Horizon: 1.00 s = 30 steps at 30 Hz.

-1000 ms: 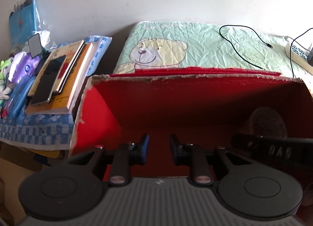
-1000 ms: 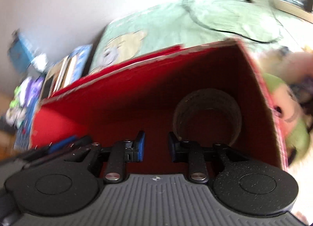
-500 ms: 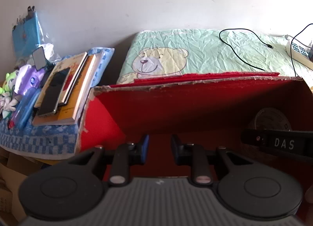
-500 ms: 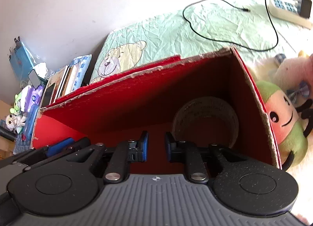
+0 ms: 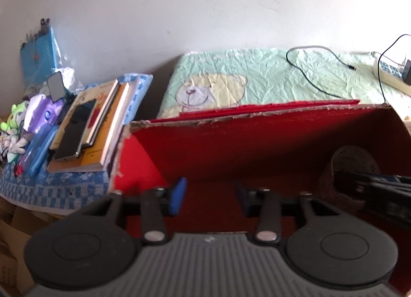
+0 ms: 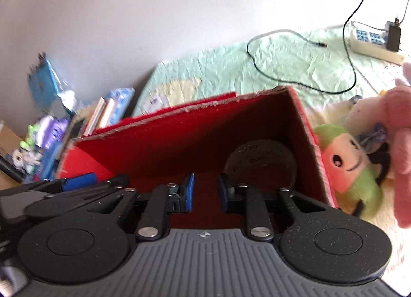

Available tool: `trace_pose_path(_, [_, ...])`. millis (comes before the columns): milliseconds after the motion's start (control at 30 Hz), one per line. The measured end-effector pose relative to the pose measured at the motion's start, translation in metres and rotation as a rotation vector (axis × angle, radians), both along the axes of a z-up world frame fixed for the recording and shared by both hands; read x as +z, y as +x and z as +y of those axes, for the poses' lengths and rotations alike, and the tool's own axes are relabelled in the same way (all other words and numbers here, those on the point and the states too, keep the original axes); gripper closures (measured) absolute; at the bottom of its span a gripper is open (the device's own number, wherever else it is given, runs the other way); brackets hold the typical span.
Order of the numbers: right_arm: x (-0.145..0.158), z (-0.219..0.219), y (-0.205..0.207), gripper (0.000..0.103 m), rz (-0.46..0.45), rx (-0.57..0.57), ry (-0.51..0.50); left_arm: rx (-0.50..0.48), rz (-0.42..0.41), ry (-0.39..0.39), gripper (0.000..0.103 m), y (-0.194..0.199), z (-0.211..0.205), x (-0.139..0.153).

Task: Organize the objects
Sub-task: 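Open the right tool to release the tape roll and withdraw, then move the right tool down to the pine cone beside the box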

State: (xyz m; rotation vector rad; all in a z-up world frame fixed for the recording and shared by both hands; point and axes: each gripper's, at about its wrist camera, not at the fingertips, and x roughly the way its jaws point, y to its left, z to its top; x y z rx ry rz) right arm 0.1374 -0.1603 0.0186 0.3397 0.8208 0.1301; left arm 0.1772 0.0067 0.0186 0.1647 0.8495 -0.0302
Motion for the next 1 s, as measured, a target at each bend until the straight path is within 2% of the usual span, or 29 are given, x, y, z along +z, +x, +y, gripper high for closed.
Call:
trace_pose_path(100, [0.014, -0.01, -0.021, 0.079, -0.052, -0.022, 0.013, -0.007, -0.033, 0.017, 0.042, -0.017, -0.001, 0.01])
trace_pose_path(167, [0.021, -0.015, -0.034, 0.079, -0.076, -0.027, 0.02, -0.016, -0.051, 0.033, 0.029, -0.028, -0.004, 0.018])
trace_pose_path(200, [0.025, -0.017, -0.039, 0.078, -0.087, -0.03, 0.023, -0.017, -0.059, 0.042, 0.028, -0.033, -0.005, 0.021])
trace_pose_path(300, [0.034, -0.019, -0.056, 0.072, -0.131, -0.04, 0.019, -0.031, -0.097, 0.074, 0.021, -0.05, -0.01, 0.033])
trace_pose_path(367, [0.04, -0.019, -0.064, 0.068, -0.157, -0.045, 0.007, -0.039, -0.115, 0.073, 0.013, -0.061, -0.01, 0.041])
trace_pose_path(533, [0.047, -0.022, -0.083, 0.053, -0.197, -0.053, 0.01, -0.052, -0.133, 0.082, 0.011, -0.08, -0.012, 0.055])
trace_pose_path(633, [0.049, -0.025, -0.094, 0.053, -0.208, -0.059, 0.016, -0.058, -0.131, 0.086, 0.011, -0.091, -0.012, 0.06])
trace_pose_path(767, [0.051, -0.026, -0.105, 0.043, -0.222, -0.052, 0.012, -0.06, -0.128, 0.085, 0.011, -0.107, -0.013, 0.065])
trace_pose_path(1000, [0.045, -0.034, -0.123, 0.043, -0.213, -0.063, 0.049, -0.057, -0.116, 0.12, 0.011, -0.127, -0.015, 0.066])
